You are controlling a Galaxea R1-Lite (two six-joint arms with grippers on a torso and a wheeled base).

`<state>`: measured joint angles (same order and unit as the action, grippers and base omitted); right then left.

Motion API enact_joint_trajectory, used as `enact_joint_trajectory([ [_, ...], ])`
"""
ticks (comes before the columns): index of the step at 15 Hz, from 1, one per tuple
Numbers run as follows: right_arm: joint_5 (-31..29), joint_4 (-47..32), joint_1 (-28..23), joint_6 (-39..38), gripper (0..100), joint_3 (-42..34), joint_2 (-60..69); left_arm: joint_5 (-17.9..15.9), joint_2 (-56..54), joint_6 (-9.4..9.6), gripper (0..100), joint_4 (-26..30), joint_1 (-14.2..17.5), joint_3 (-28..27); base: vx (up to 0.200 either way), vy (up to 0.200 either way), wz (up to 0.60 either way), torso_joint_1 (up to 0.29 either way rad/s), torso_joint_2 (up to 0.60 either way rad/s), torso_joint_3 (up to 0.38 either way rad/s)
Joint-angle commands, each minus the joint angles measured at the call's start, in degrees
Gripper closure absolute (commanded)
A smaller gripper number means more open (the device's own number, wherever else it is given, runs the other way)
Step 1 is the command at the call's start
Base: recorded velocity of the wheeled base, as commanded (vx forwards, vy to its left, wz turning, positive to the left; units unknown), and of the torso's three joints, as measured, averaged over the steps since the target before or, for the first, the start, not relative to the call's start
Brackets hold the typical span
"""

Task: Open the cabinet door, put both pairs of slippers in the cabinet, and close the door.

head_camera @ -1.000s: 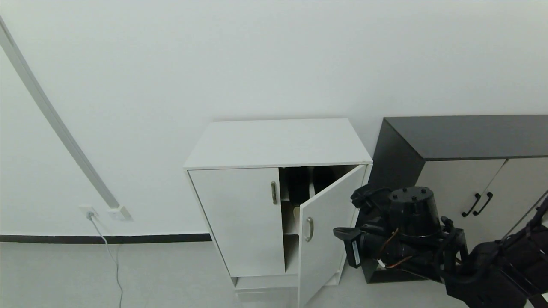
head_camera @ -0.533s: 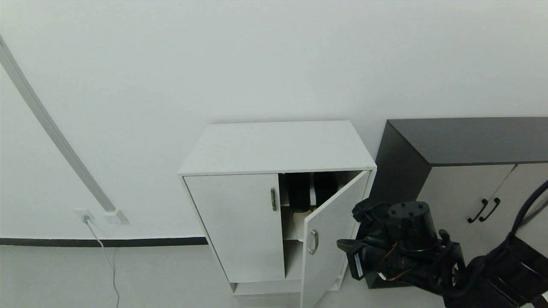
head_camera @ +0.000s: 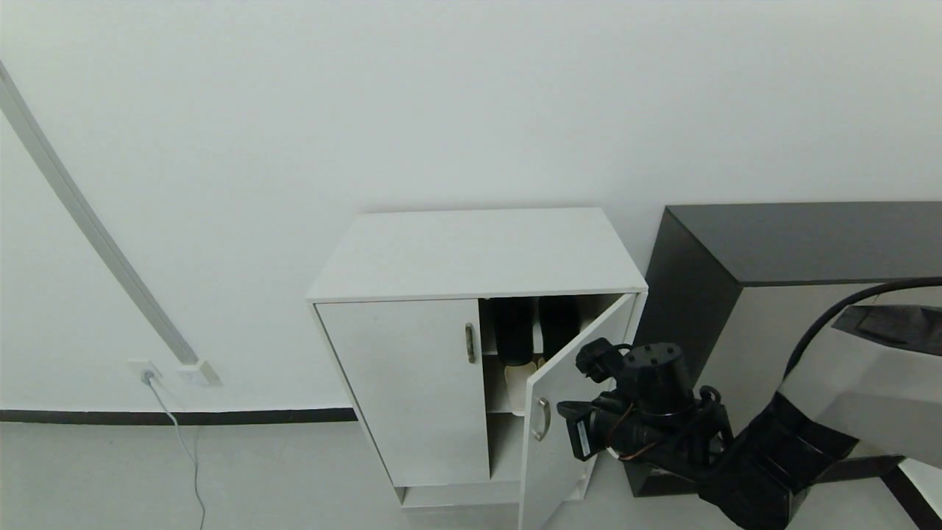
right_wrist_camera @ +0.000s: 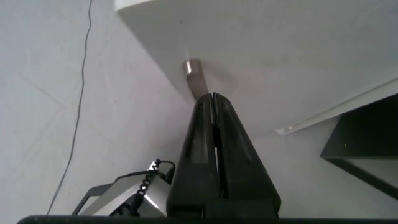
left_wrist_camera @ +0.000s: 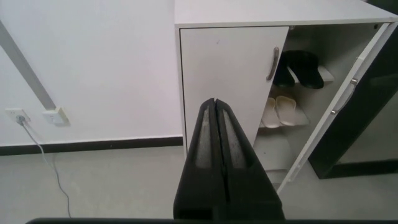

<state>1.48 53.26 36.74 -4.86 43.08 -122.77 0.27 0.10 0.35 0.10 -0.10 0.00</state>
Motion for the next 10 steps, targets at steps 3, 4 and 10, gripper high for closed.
enact_joint_trajectory([
  [3, 0.02, -0.26, -1.15, 0.03, 100, 4.82, -4.23, 0.08, -0.01, 0.0, 100, -0.01, 0.01, 0.0, 0.0, 0.0, 0.0, 0.0, 0.0, 0.0],
  [4, -0.07, -0.26, -1.15, 0.03, 100, 5.61, -4.67, 0.08, -0.01, 0.0, 100, -0.01, 0.01, 0.0, 0.0, 0.0, 0.0, 0.0, 0.0, 0.0],
  [10, -0.16, -3.25, -2.55, 0.03, 100, 13.61, -8.8, 0.08, -0.01, 0.0, 100, -0.01, 0.01, 0.0, 0.0, 0.0, 0.0, 0.0, 0.0, 0.0],
])
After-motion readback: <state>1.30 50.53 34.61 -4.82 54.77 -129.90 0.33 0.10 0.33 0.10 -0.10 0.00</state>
